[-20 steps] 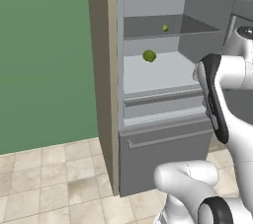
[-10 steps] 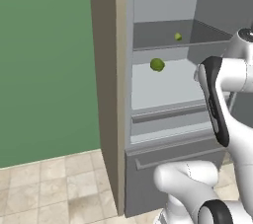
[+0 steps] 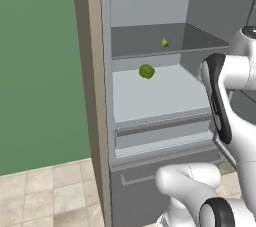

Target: Take the lemon wedge from the fridge and place it on the plate with fish on the dining counter.

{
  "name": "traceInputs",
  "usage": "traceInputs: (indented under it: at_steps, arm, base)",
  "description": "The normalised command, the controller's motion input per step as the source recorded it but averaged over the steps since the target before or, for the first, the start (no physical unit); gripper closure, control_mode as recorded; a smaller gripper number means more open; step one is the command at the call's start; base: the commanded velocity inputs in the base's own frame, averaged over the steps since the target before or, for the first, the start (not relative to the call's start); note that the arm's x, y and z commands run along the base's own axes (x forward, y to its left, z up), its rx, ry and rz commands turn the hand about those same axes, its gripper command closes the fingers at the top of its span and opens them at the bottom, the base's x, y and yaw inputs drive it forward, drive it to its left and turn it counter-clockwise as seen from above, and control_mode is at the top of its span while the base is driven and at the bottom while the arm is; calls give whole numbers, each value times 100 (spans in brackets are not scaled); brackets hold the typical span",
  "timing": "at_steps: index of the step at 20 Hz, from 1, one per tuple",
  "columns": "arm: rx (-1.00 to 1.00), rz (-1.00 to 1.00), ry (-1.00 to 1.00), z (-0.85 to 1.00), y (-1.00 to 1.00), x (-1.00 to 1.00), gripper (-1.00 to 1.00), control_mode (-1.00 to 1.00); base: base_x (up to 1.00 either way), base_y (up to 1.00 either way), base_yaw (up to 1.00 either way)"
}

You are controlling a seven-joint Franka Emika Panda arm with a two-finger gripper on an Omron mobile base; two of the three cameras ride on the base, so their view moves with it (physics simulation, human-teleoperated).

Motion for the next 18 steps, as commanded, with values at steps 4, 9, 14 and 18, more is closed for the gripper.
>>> traceInputs:
  at_steps: [4,9,14,18]
  arm:
    - [0,0,0,0,0,0,-100,100]
    - [0,0,0,0,0,0,-100,100]
    - [0,0,0,0,0,0,-100,100]
    - [0,4,-7,23,0,-8,-100,-100]
  base:
    - [42,0,0]
    - [57,14,-2]
    - [52,11,-1]
    - [1,8,3]
